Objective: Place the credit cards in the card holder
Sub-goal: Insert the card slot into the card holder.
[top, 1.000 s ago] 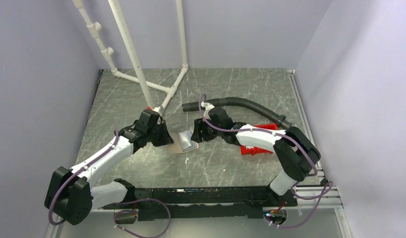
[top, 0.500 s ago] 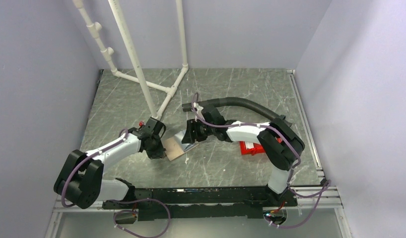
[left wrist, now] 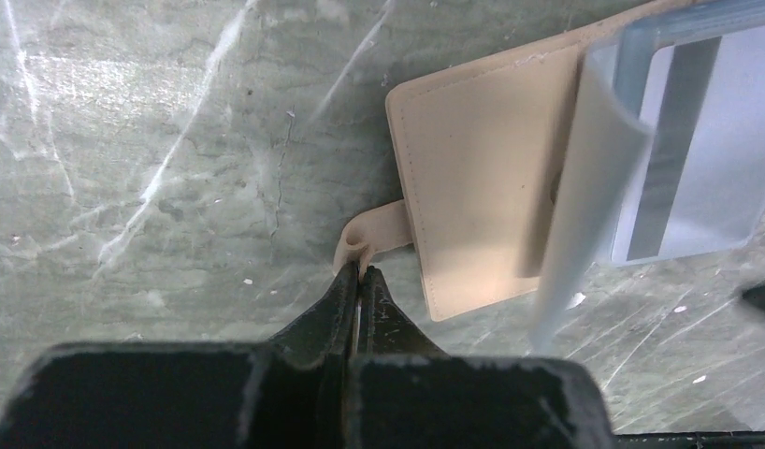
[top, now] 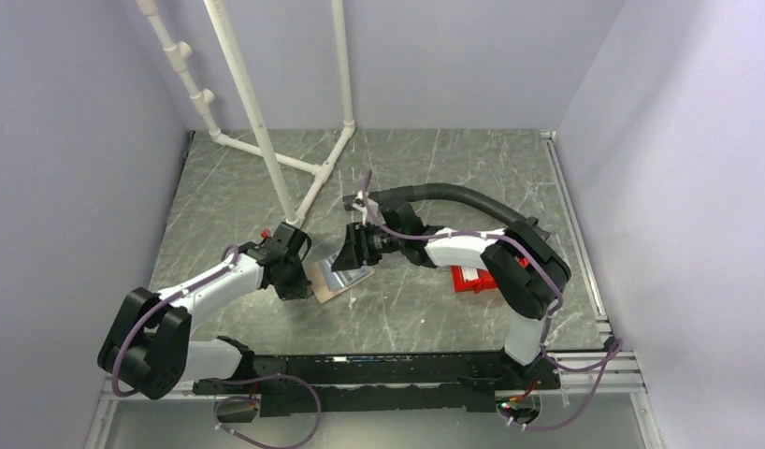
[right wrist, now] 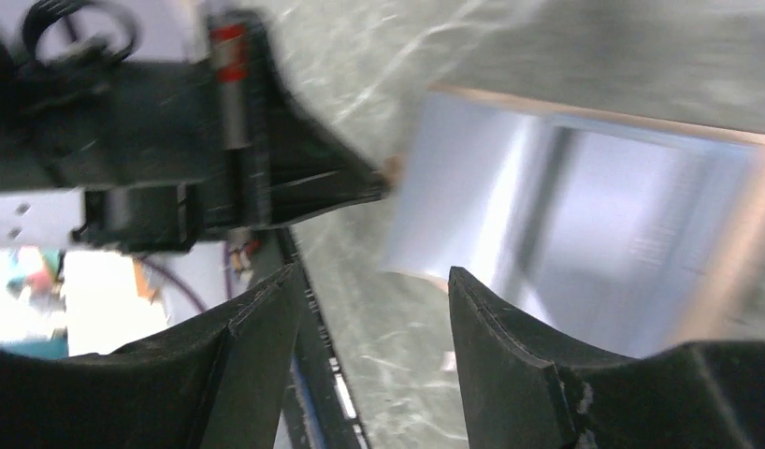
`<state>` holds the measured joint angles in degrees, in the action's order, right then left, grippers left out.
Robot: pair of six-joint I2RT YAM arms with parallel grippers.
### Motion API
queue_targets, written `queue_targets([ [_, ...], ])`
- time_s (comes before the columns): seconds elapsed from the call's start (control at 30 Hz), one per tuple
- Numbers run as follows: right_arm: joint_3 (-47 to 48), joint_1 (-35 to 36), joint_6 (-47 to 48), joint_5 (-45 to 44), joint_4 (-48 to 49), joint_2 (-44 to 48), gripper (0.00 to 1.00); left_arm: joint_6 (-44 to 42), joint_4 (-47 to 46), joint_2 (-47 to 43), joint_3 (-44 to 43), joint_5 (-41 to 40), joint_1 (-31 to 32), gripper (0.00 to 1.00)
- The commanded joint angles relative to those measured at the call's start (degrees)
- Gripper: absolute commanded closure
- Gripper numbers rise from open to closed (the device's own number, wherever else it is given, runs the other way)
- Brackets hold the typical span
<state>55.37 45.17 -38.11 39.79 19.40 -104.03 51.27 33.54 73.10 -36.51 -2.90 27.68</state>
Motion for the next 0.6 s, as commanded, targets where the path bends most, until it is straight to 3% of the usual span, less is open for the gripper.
queue_targets([
  [0.0, 1.7, -3.7, 5.3, -9.3, -9.3, 2.3, 0.39, -2.3, 3.7, -3.0, -1.5, -2.0, -0.1, 1.00],
  [0.07, 2.9, -4.0, 7.8, -11.6, -12.4, 2.1, 0.39, -3.2, 4.7, -5.0, -1.8, -2.3, -0.1, 0.94],
  [0.2, 4.4, -4.0, 9.2, -13.6, -15.0, 0.5, 0.41, -4.8, 5.8, -10.7, -2.5, -1.5, -0.1, 0.67],
  [0.33, 4.0, -4.0, 10.8, -15.9, -16.2, 0.9, 0.40, -8.4, 2.9, -16.5, -4.8, 1.9, -0.1, 0.50],
  [0.5, 5.1, -4.0, 10.8, -14.5, -16.4, -0.6, 0.40, -10.4, -13.4, -13.6, -5.4, 16.4, -0.1, 0.46],
  [0.57, 5.1, -4.0, 9.6, -13.1, -15.1, -1.1, 0.41, -9.1, -17.6, -8.2, -5.2, 19.7, -0.1, 0.55],
])
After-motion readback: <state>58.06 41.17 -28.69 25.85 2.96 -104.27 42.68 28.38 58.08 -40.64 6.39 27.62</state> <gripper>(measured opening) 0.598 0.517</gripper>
